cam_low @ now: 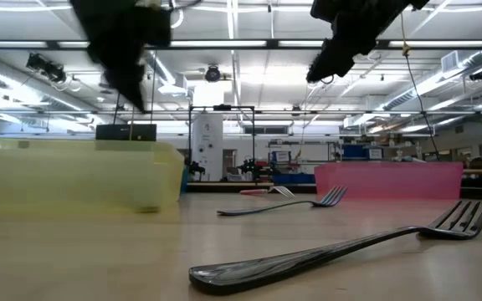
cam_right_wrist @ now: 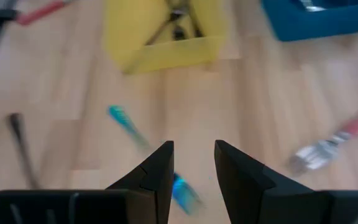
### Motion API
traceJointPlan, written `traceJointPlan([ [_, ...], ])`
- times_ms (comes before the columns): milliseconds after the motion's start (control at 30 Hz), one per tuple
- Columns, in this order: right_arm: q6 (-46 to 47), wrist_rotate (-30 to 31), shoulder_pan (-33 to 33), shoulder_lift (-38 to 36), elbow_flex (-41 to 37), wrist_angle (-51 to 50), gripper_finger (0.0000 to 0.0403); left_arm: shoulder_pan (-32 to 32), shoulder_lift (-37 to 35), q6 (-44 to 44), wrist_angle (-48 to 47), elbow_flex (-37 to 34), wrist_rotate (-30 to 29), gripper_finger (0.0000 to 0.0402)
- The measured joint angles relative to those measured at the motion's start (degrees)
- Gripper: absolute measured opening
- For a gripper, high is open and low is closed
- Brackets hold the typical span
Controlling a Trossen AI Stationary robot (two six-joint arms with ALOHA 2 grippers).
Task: Sort silverware by color (type)
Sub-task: Put the left blue fork into the red bin
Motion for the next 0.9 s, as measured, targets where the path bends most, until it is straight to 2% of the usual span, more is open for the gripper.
traceJointPlan([
  [233, 2.8, 9.46, -0.77, -0.11, 0.0, 0.61, 0.0124, -0.05, 2.02, -0.21, 23.8, 1.78, -0.91, 0.0107],
  [467, 7.86, 11.59, -2.57, -0.13, 0.0, 1.65, 0.0124, -0.22, 10.96, 1.73, 31.41, 1.62, -2.04, 0.0107],
  [900, 9.73, 11.59, -3.65, -0.13, 0.02, 2.37, 0.0124, -0.77, 26.56, 4.27, 45.95, 2.87, -2.02, 0.0107],
])
